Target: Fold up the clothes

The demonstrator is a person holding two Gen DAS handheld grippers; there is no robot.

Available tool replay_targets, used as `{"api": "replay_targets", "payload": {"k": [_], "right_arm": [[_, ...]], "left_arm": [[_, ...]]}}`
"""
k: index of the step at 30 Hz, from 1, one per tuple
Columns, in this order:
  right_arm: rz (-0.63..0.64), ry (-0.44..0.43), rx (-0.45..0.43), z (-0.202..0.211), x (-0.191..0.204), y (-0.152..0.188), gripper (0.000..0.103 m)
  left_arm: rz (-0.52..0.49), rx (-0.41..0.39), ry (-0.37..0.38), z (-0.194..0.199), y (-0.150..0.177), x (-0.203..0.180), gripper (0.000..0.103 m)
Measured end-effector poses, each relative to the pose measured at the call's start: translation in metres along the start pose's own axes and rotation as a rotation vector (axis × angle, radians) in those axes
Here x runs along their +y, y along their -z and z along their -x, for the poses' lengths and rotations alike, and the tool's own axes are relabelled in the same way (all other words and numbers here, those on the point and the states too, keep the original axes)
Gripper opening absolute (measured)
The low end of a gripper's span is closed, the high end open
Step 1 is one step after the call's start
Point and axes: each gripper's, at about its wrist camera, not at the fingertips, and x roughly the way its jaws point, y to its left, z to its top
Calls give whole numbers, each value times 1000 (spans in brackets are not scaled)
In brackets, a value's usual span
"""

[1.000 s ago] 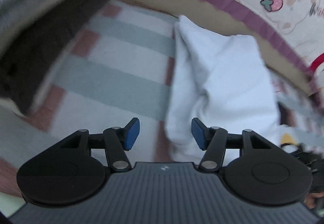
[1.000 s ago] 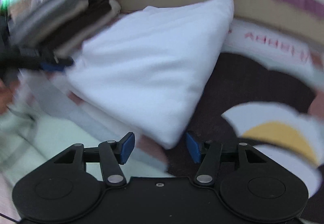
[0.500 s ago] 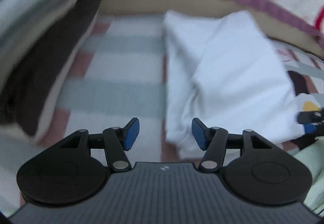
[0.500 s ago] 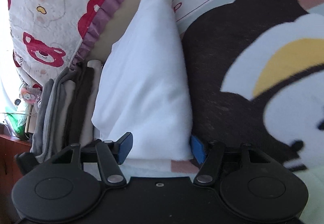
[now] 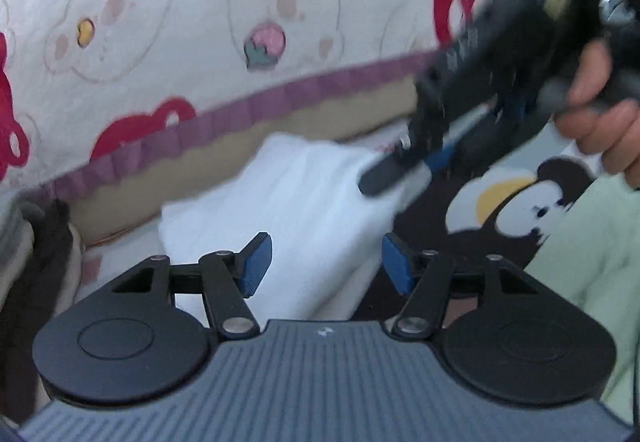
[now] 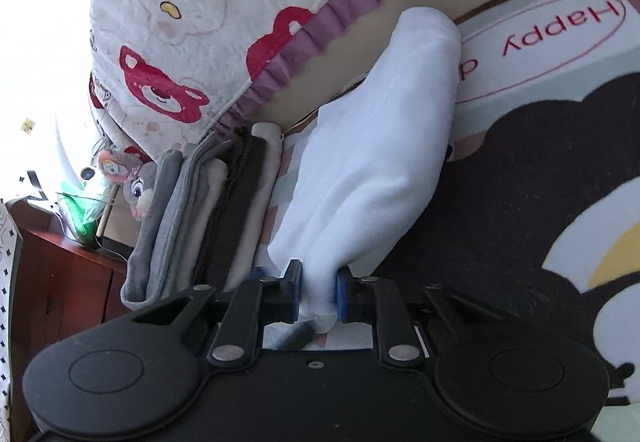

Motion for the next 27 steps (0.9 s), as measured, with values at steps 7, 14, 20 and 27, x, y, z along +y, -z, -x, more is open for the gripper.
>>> {"api": "replay_targets", "payload": {"k": [7, 14, 20, 27], "right_arm": [[-82, -15, -3, 9, -18, 7, 19], [-291, -55, -93, 18, -49, 11, 67], [-328, -86, -16, -27, -56, -11, 63], [43, -46, 128, -20, -9, 7, 24]], "left_arm": [[-142, 127, -94, -47, 17, -14, 9], [23, 59, -73, -25, 0, 17, 8], [12, 46, -79, -8, -6, 18, 8], [82, 210, 76, 30, -12, 30, 10]]}}
